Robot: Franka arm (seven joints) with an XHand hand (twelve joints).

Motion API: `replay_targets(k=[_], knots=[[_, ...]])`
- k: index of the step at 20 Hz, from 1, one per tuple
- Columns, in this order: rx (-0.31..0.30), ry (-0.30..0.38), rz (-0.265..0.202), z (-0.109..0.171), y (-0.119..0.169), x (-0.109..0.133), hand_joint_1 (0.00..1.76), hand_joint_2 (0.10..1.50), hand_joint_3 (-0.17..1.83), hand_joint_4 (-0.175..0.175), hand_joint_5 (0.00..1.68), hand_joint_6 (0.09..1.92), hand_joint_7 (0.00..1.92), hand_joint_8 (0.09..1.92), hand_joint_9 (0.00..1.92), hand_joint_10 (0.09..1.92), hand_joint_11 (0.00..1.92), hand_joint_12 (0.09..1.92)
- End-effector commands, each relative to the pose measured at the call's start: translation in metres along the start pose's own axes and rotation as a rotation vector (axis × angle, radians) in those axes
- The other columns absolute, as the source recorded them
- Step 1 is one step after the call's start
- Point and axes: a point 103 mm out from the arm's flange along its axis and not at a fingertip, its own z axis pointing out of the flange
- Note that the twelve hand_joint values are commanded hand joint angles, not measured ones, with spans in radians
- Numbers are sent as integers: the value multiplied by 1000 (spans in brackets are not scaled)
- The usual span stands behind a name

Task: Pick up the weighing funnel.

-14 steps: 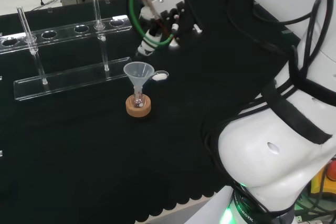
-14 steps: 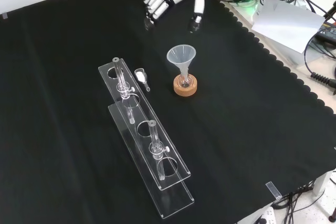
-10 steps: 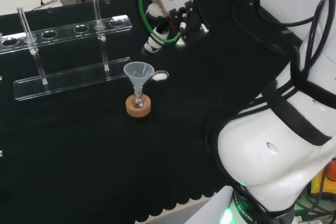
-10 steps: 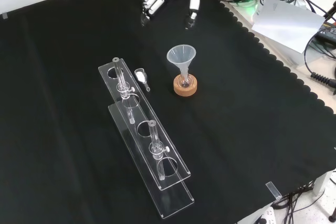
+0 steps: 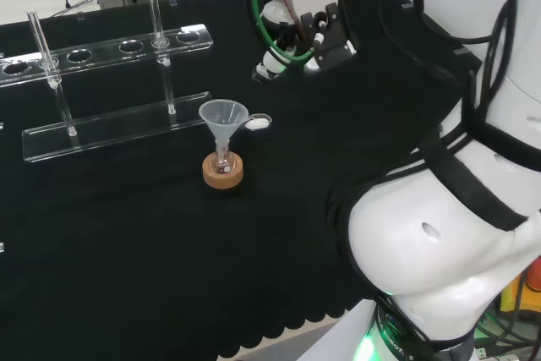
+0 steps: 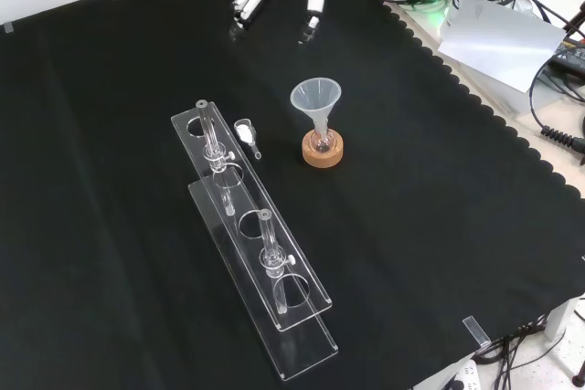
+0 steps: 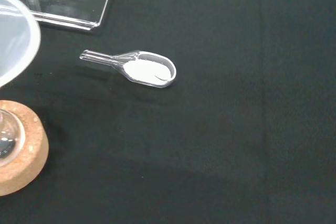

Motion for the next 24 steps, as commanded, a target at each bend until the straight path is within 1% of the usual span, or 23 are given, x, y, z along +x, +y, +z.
replay_targets(k=[1, 8, 15, 18, 24], knots=[[-10, 51, 3, 24, 33, -31, 772, 659, 473, -44, 547, 87, 566, 611, 748, 515, 590, 1262], [7, 61, -13, 51, 61, -38, 802, 647, 510, -38, 618, 87, 636, 616, 802, 503, 636, 1251], [37, 83, -49, 81, 87, -32, 825, 632, 533, -36, 636, 90, 658, 605, 829, 481, 659, 1231], [37, 88, -69, 90, 96, -31, 831, 630, 537, -37, 640, 94, 660, 604, 834, 476, 664, 1227], [45, 89, -88, 108, 110, -24, 841, 628, 542, -34, 656, 105, 663, 603, 841, 471, 670, 1221]])
